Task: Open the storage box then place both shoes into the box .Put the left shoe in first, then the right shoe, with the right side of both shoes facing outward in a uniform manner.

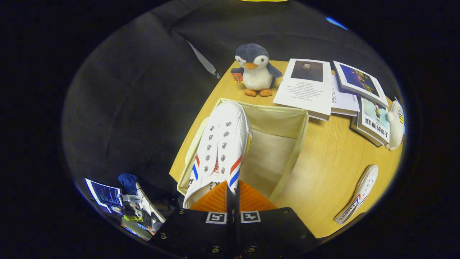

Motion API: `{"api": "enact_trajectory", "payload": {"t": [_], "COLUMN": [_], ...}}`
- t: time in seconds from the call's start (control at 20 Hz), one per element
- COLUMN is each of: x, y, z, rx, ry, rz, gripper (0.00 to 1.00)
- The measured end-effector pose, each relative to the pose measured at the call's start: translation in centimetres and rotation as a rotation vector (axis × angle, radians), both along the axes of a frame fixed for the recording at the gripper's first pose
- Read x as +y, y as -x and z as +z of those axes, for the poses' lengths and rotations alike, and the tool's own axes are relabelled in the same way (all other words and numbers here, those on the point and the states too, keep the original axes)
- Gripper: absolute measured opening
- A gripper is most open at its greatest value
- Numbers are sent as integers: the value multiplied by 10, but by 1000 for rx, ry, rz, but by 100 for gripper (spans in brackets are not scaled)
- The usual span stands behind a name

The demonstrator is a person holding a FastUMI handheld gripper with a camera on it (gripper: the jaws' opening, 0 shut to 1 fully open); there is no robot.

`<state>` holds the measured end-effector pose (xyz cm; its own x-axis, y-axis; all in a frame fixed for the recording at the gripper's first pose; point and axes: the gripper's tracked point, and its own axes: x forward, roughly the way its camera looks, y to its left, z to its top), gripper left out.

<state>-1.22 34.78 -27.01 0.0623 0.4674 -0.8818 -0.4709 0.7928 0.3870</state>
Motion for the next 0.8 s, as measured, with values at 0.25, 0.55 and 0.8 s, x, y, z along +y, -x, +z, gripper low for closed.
{"api": "enact_trajectory", "payload": {"t": [0.25,0.55,0.8], "x": [11,26,9], "y": [-3,-21,-32], "z": [-22,2,32], "rx": [-6,-89,-183], "ry": [43,-40,-44], "rz": [-19,-44,-34], "gripper": [0,35,83]}}
